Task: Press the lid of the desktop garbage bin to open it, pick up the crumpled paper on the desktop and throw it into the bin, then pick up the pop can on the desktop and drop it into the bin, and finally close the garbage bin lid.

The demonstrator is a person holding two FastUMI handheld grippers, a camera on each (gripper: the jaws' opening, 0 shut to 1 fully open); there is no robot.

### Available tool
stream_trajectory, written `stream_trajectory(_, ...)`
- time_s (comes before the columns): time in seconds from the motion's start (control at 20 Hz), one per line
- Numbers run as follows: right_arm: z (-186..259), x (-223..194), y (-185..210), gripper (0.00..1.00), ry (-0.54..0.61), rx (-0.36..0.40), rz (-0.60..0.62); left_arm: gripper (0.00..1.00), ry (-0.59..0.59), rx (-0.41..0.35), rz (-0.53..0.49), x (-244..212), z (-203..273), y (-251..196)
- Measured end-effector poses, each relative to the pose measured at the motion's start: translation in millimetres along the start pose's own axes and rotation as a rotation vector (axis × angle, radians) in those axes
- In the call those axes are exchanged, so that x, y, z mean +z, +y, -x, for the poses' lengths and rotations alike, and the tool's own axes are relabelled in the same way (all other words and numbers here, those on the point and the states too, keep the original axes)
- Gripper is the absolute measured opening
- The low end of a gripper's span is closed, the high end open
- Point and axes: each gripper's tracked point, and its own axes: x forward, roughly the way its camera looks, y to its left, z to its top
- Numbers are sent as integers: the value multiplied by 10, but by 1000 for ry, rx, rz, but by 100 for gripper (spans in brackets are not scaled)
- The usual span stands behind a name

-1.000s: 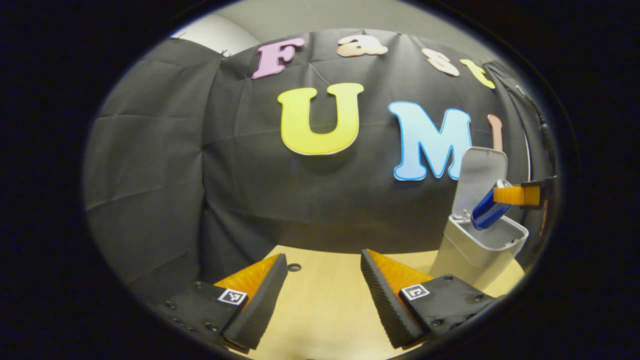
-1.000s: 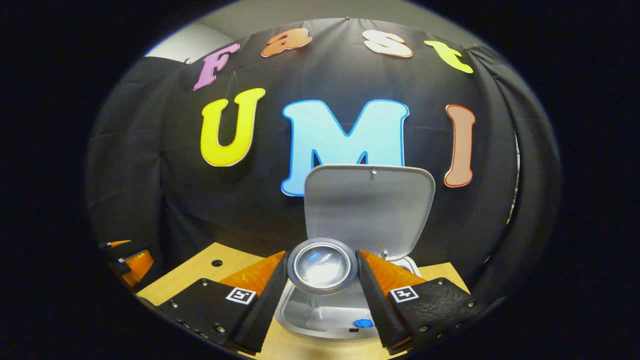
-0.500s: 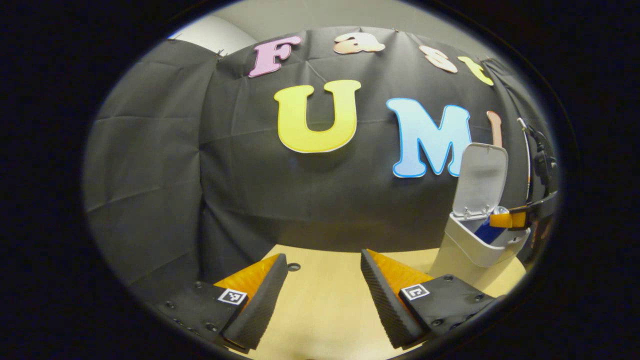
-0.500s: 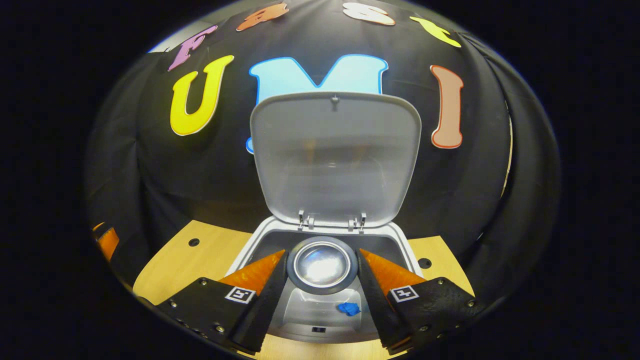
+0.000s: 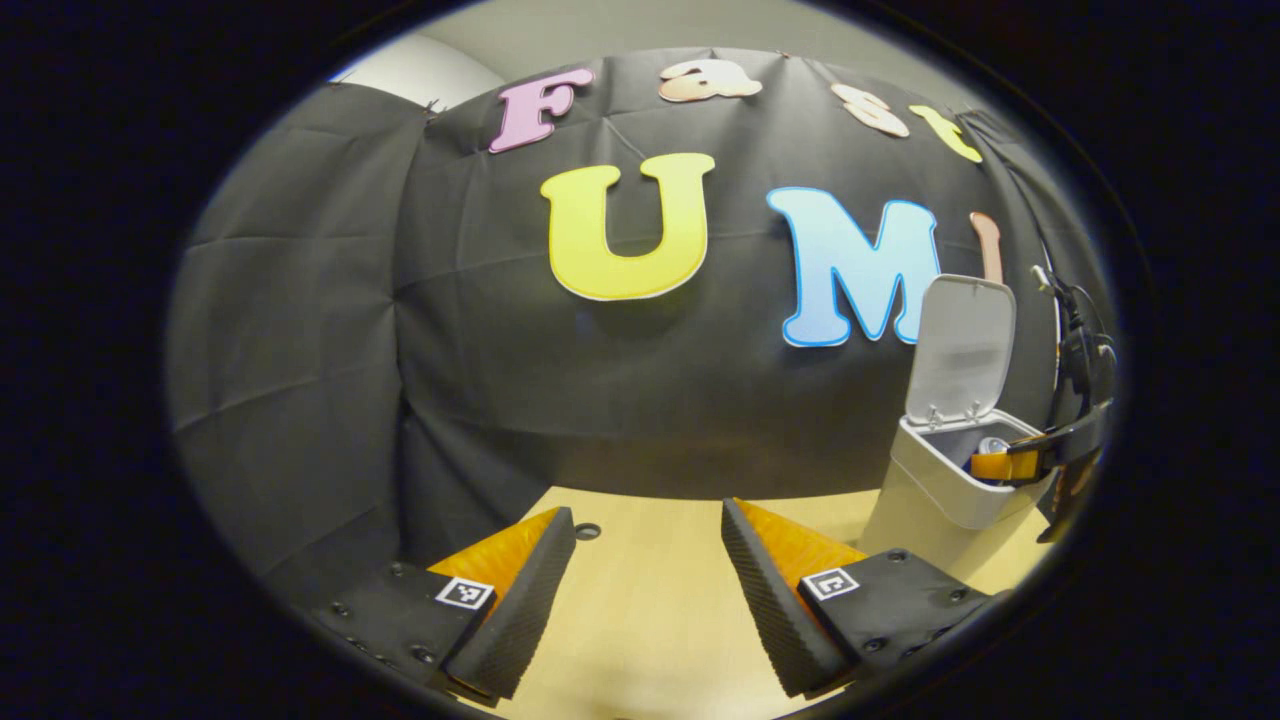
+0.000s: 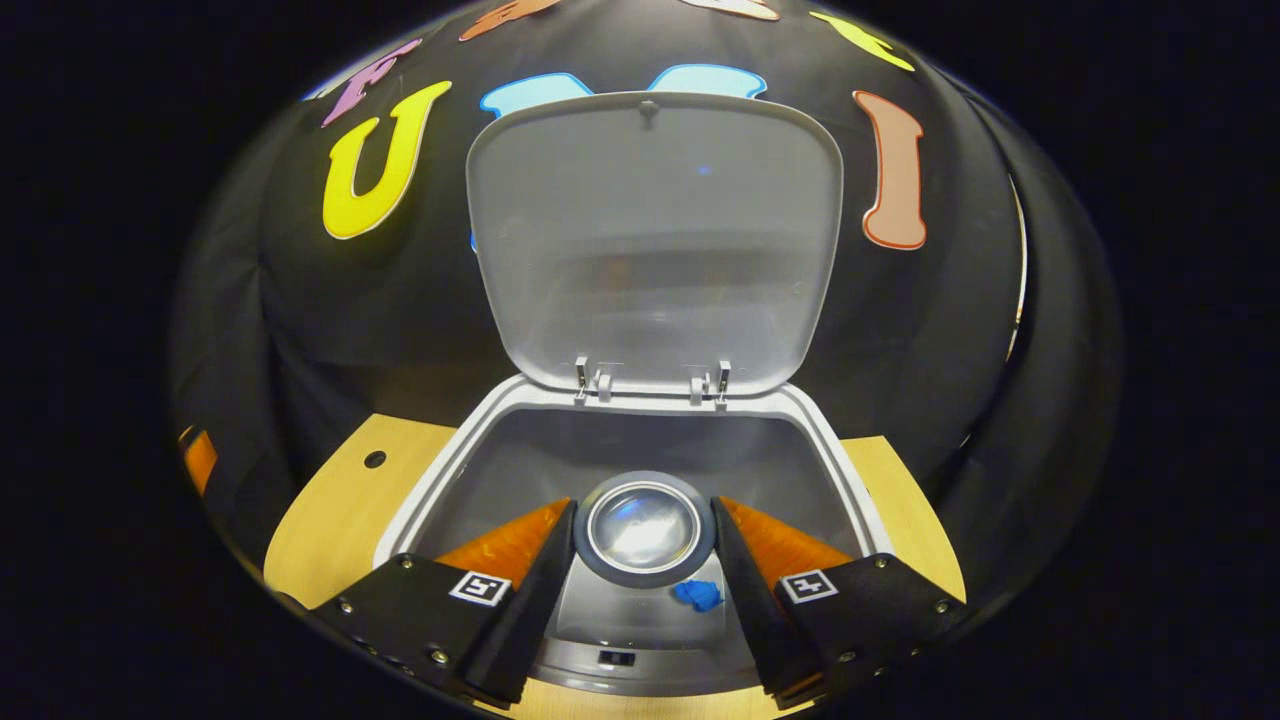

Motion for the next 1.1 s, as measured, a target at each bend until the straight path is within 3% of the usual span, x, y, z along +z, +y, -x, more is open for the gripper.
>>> stream_trajectory(0.45,-17,-45,14,84,-4,2,-2,96,7,2,-5,-17,3,-9)
stream_trajectory(0.5,-12,-42,14,85,-5,3,-2,100,6,2,-6,-17,4,-6)
stream_trajectory(0.55,-15,-46,15,85,-5,4,-2,96,7,2,-6,-14,7,-5)
stream_trajectory(0.6,-14,-38,15,85,-6,5,-2,100,7,2,-6,-8,5,-11)
stream_trajectory(0.7,-16,-38,22,85,-7,9,-1,96,7,3,-7,-10,16,-6)
stream_trajectory(1.1,-11,-16,37,85,-17,15,-2,96,10,13,-4,-32,46,27)
